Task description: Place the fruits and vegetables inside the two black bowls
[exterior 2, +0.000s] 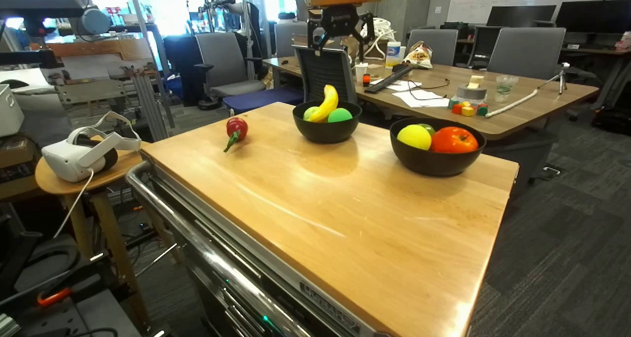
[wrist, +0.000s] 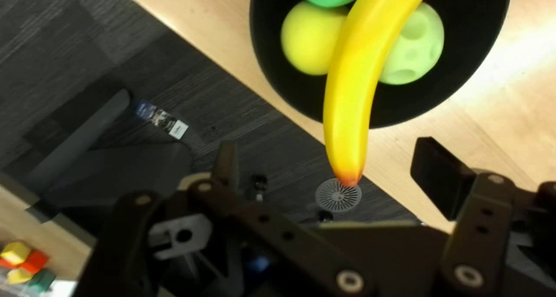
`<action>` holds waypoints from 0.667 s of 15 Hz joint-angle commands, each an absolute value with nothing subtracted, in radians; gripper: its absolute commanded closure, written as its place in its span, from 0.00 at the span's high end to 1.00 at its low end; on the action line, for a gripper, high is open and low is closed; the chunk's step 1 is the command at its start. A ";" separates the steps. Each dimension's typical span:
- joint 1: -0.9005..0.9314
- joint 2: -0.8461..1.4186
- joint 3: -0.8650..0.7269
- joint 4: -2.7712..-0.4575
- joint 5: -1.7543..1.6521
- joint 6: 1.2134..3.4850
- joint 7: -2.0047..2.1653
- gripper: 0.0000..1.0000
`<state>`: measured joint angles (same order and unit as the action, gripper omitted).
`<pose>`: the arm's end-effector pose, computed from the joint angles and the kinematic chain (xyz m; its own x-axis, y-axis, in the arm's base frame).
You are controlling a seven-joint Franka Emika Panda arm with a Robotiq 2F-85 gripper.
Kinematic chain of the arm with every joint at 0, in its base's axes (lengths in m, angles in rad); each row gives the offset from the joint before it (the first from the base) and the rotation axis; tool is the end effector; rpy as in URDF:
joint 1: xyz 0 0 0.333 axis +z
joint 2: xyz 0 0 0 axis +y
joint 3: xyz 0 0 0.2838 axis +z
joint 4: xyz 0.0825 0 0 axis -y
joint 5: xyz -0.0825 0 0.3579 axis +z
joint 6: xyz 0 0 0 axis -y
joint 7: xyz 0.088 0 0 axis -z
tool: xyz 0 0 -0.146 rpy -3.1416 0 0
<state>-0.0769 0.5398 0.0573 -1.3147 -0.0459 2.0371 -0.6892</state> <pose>0.6959 -0.0250 0.3859 0.7682 0.6265 0.1314 0.6137 -0.7792 0.1273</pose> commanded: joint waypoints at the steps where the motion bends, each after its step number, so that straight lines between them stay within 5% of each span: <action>1: -0.039 0.321 0.035 -1.545 -0.130 2.222 -0.598 1.00; 6: -0.032 0.108 0.016 -1.780 -0.189 2.451 -0.386 1.00; 7: -0.040 0.224 0.038 -1.631 -0.142 2.348 -0.457 1.00; 10: -0.038 0.141 0.022 -1.730 -0.168 2.401 -0.414 1.00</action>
